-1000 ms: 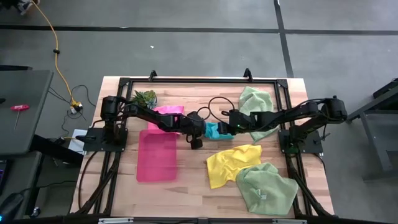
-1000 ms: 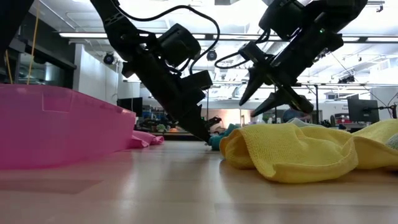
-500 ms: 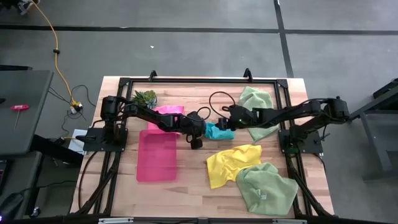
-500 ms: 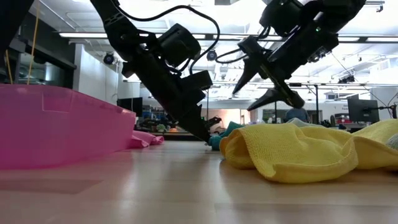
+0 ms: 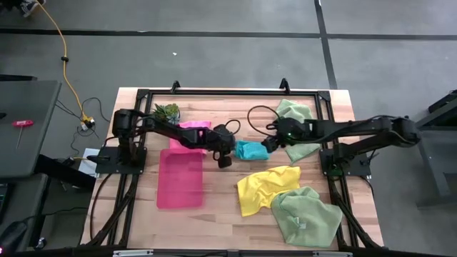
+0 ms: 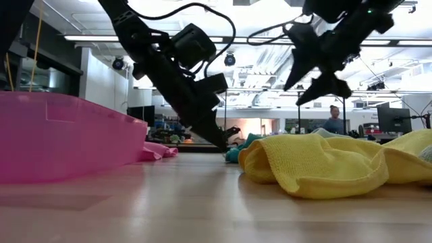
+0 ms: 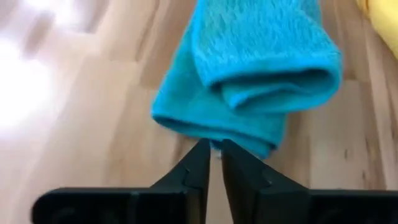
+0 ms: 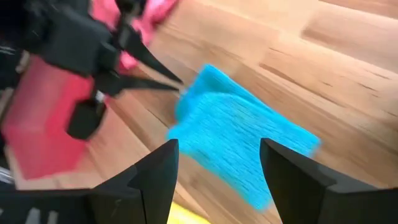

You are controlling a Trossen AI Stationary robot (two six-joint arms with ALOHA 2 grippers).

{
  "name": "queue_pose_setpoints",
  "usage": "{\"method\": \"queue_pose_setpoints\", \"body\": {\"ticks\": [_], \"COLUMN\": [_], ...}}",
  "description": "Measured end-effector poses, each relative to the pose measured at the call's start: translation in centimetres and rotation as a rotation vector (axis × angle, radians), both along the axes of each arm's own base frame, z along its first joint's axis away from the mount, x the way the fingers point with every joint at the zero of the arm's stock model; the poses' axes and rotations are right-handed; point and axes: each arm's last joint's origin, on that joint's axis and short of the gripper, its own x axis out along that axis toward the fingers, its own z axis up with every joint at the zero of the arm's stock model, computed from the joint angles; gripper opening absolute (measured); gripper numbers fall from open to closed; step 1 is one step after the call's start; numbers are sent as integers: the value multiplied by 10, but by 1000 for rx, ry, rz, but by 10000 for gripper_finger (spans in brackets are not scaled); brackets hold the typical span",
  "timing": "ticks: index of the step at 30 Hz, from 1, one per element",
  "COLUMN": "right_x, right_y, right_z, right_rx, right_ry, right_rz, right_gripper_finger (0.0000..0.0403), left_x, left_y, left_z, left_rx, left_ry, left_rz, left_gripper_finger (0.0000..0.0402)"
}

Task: Fold microfiber towels
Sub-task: Fold the blue microfiber towel

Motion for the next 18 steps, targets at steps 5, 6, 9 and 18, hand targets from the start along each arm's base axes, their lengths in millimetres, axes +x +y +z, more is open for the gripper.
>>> {"method": "queue_pose_setpoints", "body": {"ticks": [5, 6, 9, 18], "right_x": [-24, -27, -40, -59], "right_y": [3, 3, 4, 7], "right_z": [-3, -4, -9, -30], "right_rx": [-10, -15, -22, -11], "right_ry": [69, 75, 67, -53], "right_rz": [10, 10, 8, -27], "right_gripper_finger": [216, 216, 216, 216], "left_x": [-3, -5, -9, -8], "left_y": [11, 14, 19, 6], "left_z": [14, 17, 29, 50], "left_rx": [32, 39, 45, 92], "left_ry": [79, 94, 113, 56], "left_rz": [-20, -24, -19, -164], "left_gripper_finger": [81, 90, 118, 179]}}
